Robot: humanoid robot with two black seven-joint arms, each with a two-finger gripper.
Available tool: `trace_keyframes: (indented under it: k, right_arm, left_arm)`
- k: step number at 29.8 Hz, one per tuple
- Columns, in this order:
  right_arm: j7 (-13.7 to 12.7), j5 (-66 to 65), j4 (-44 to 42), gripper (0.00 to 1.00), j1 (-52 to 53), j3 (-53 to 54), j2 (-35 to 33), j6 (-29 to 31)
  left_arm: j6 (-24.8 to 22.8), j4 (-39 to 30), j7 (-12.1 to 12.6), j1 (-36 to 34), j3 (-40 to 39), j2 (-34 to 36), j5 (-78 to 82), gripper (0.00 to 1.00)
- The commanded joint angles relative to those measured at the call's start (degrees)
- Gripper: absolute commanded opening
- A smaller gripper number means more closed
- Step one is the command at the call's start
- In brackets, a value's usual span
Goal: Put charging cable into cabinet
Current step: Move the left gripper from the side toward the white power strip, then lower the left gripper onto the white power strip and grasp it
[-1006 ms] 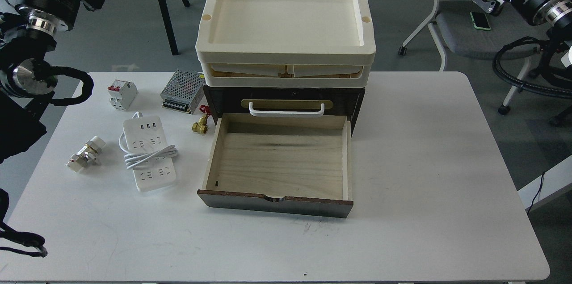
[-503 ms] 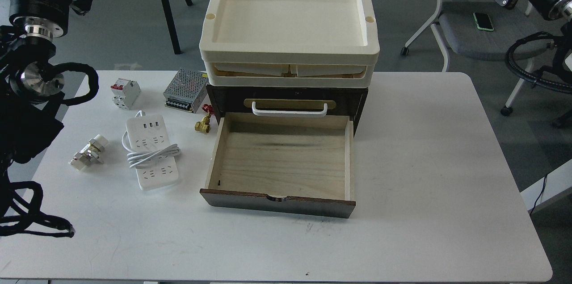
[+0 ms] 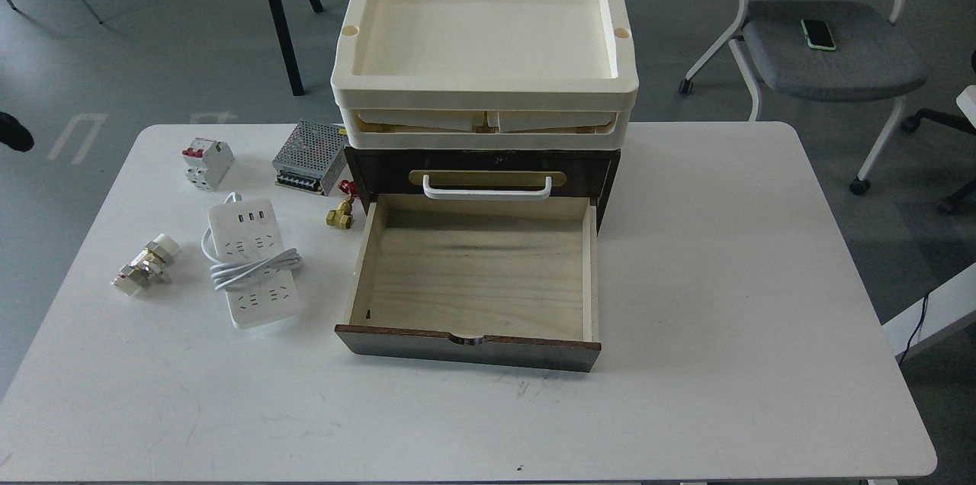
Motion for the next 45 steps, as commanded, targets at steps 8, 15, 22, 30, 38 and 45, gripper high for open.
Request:
trace_keyframes:
  k: [8, 15, 22, 30, 38, 45]
  right_arm:
    - [0.1, 1.6, -0.5, 1.0, -6.9, -0.2, -1.1, 0.0]
    - [0.1, 2.3, -0.7, 1.0, -7.9, -0.1, -1.1, 0.0]
    - [0.1, 2.3, -0.7, 1.0, -8.8, -0.1, -1.8, 0.0]
    - [0.1, 2.3, -0.7, 1.0, -9.2, -0.2, -1.4, 0.0]
    - [0.1, 2.3, -0.7, 1.0, -9.6, -0.2, -1.4, 0.0]
    - [0.2, 2.3, -0.8, 1.0, -10.2, -0.2, -1.4, 0.0]
  left_arm:
    - [6.7, 0.4, 0.0, 0.4, 19.3, 7.3, 64.2, 0.99]
    - [10.0, 9.3, 0.0, 1.5, 24.9, -4.9, 69.6, 0.99]
    - [10.1, 16.2, 0.0, 3.7, 25.1, -11.3, 73.3, 0.99]
    - [12.0, 29.3, 0.0, 7.3, 25.2, -19.7, 73.1, 0.91]
    - [12.6, 29.8, 0.0, 9.0, 25.1, -21.3, 72.6, 0.78]
    - [14.1, 29.8, 0.0, 10.5, 25.2, -21.4, 73.6, 0.46]
